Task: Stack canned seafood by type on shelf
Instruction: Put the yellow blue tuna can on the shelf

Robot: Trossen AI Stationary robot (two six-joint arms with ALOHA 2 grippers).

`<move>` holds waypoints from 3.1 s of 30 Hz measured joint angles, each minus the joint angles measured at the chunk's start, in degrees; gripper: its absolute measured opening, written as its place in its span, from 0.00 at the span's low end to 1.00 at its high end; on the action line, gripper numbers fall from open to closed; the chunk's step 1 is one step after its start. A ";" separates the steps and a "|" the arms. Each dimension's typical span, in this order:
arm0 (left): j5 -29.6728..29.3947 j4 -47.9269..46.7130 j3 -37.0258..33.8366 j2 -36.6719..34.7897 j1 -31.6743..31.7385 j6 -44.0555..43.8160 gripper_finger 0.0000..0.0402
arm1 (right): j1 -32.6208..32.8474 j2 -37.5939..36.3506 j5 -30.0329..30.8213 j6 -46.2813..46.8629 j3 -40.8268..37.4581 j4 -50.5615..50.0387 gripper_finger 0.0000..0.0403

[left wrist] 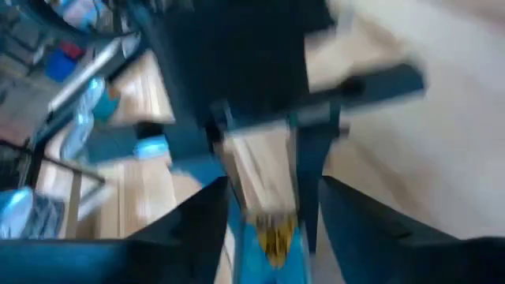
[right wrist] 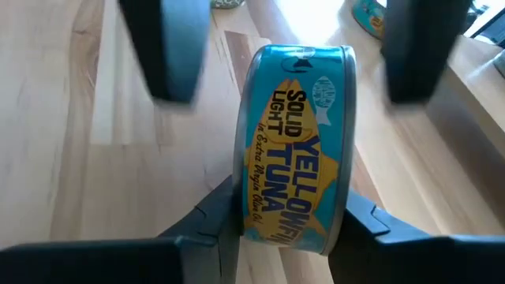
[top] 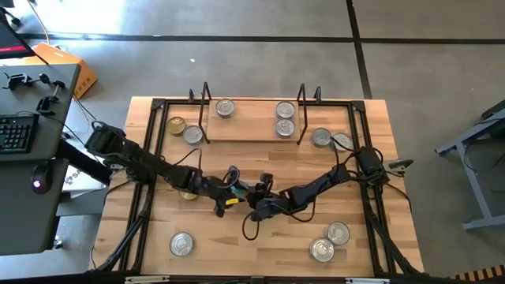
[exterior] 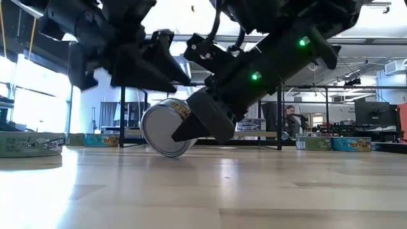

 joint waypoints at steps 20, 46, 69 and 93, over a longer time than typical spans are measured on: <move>-3.29 -10.81 -0.09 0.64 0.26 -13.20 0.30 | -0.55 -0.32 -5.84 4.68 5.26 -12.14 0.45; 7.57 34.05 -13.09 0.72 1.40 -18.28 0.30 | 8.38 -4.91 9.65 4.44 -19.47 31.48 0.49; 9.71 38.53 -13.05 0.70 0.43 -14.79 0.37 | 11.44 -5.01 17.94 -14.29 -6.12 21.50 0.35; 3.37 6.53 -3.21 -2.27 1.40 -7.89 0.52 | 4.24 -4.74 1.78 -0.82 -6.07 6.09 0.30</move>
